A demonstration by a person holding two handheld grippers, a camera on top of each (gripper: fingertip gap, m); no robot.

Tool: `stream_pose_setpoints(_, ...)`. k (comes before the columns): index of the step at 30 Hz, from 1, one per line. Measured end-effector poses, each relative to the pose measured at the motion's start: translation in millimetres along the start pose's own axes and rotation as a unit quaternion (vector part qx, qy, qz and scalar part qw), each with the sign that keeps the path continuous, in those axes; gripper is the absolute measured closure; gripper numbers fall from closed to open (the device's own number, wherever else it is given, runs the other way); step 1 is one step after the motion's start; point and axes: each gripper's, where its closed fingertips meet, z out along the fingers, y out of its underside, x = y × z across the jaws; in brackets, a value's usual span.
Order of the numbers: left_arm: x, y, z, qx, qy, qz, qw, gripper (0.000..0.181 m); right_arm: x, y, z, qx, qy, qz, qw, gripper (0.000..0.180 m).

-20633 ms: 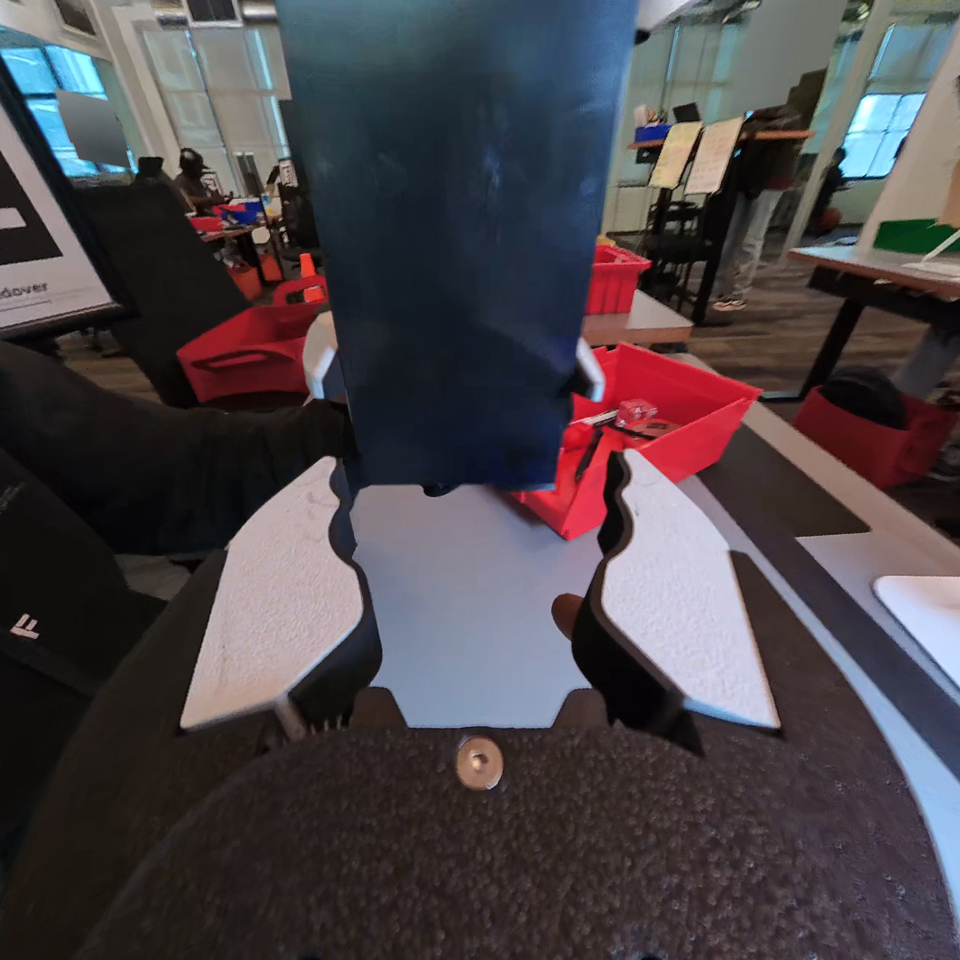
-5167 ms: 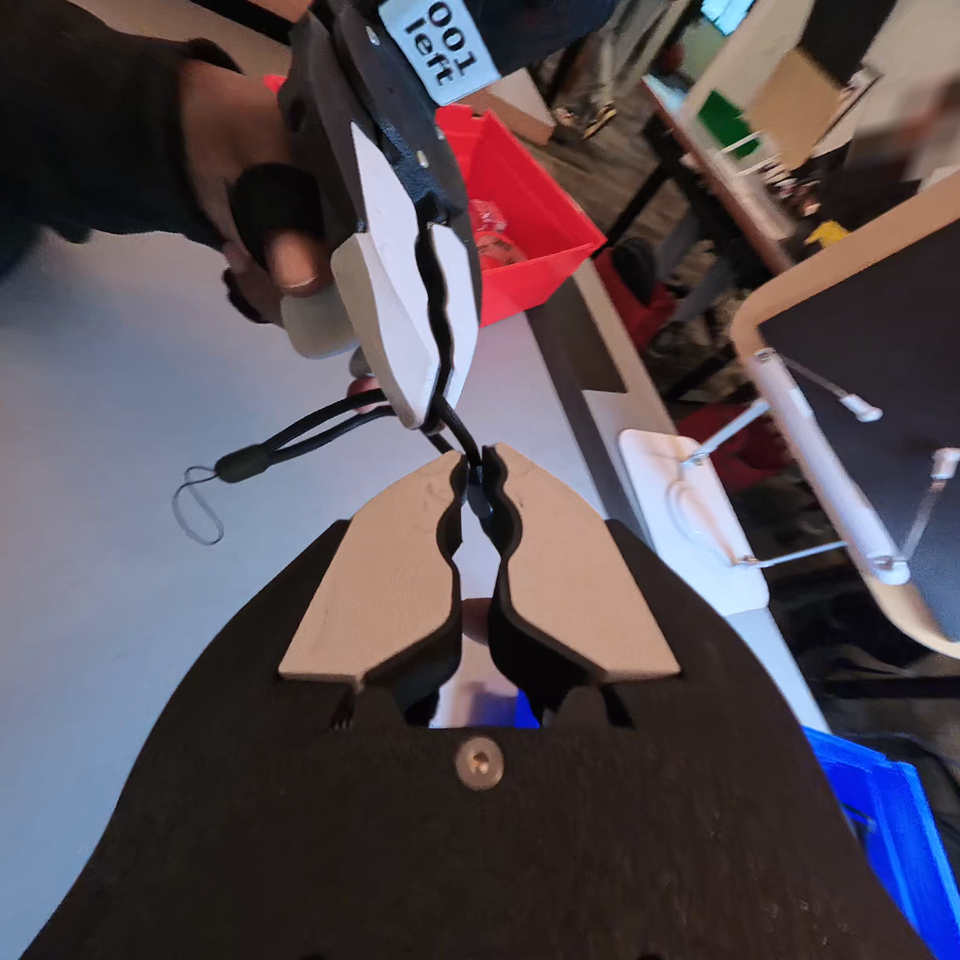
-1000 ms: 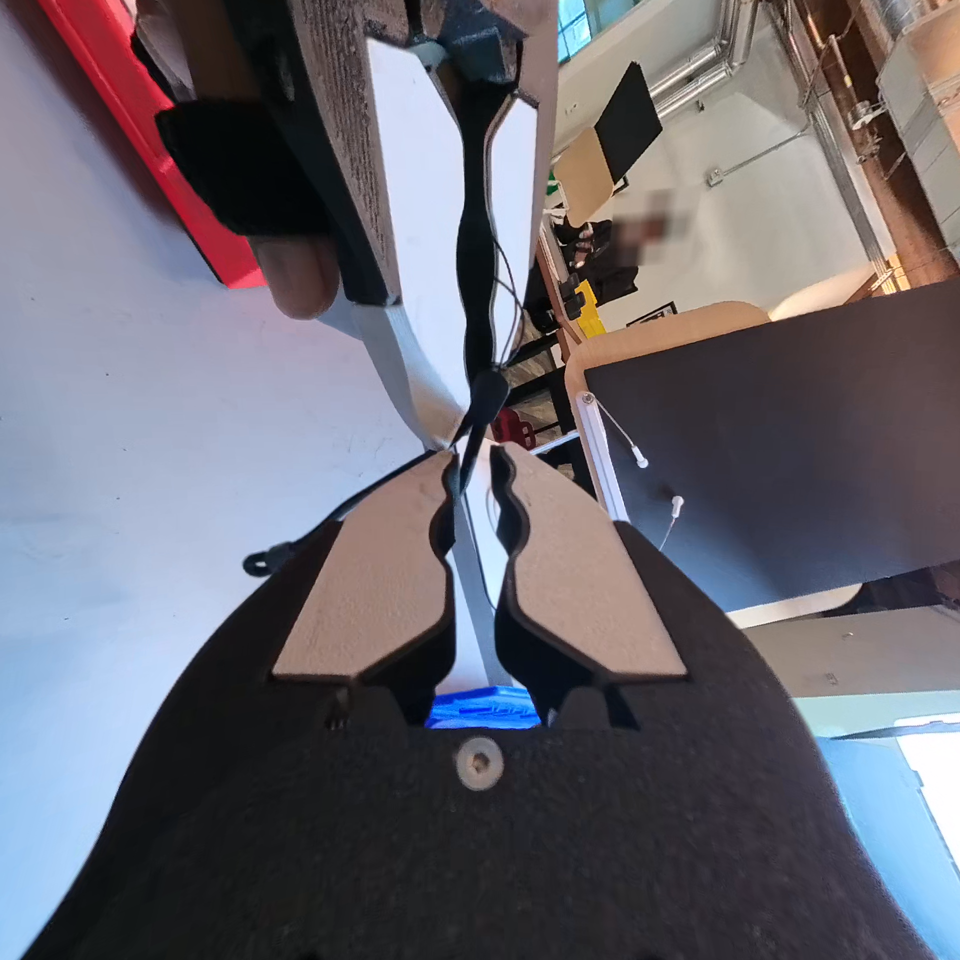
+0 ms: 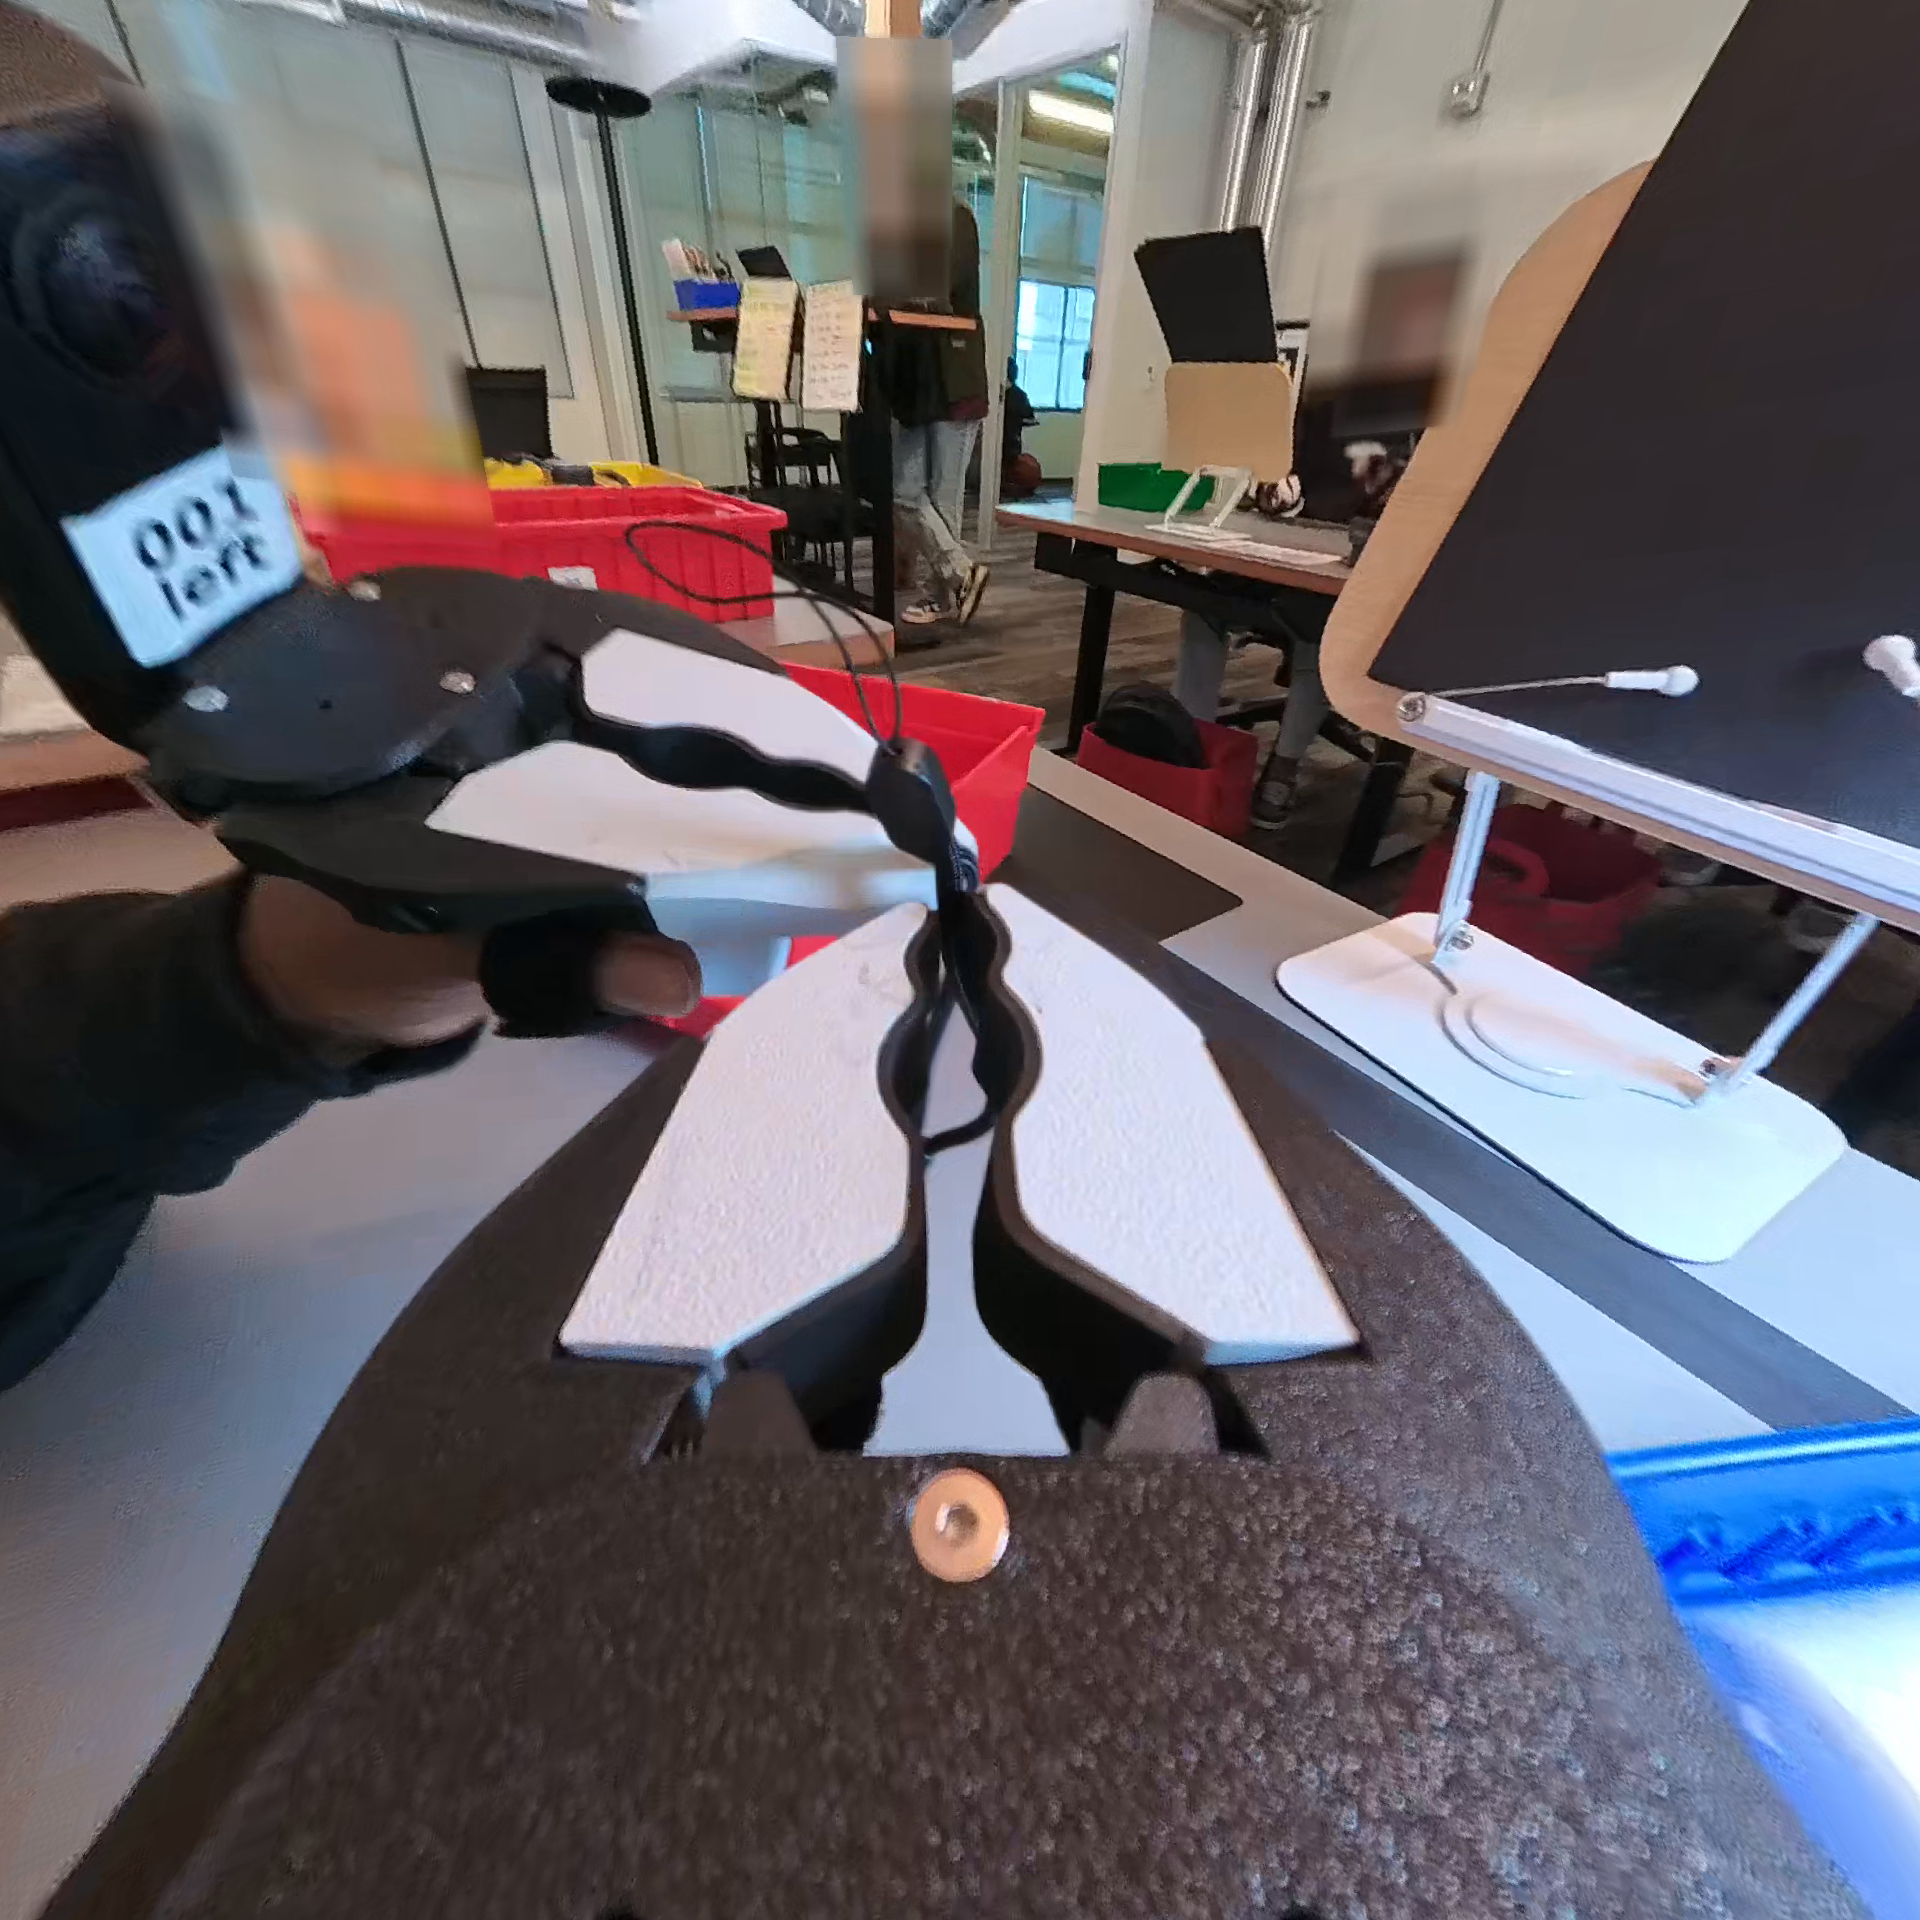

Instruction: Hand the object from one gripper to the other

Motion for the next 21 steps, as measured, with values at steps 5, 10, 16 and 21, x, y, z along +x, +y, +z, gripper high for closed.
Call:
stream_pose_setpoints(5,-12,17,-6,-0.114,-0.022,-0.002,0.993,0.179,28,-13,-15,-0.028,0.096,-0.167,0.981,0.156)
stream_pose_setpoints(10,-14,42,-14,-0.223,-0.025,0.025,0.974,0.179,-27,-24,-23,-0.037,0.047,-0.454,0.889,0.158)
stream_pose_setpoints(16,4,59,-13,-0.278,0.011,0.047,0.959,0.179,-20,35,4,-0.133,0.071,-0.550,0.822,0.158)
stream_pose_setpoints(21,23,75,-10,-0.318,0.049,0.081,0.943,0.179,-8,59,11,-0.170,0.075,-0.549,0.815,0.159)
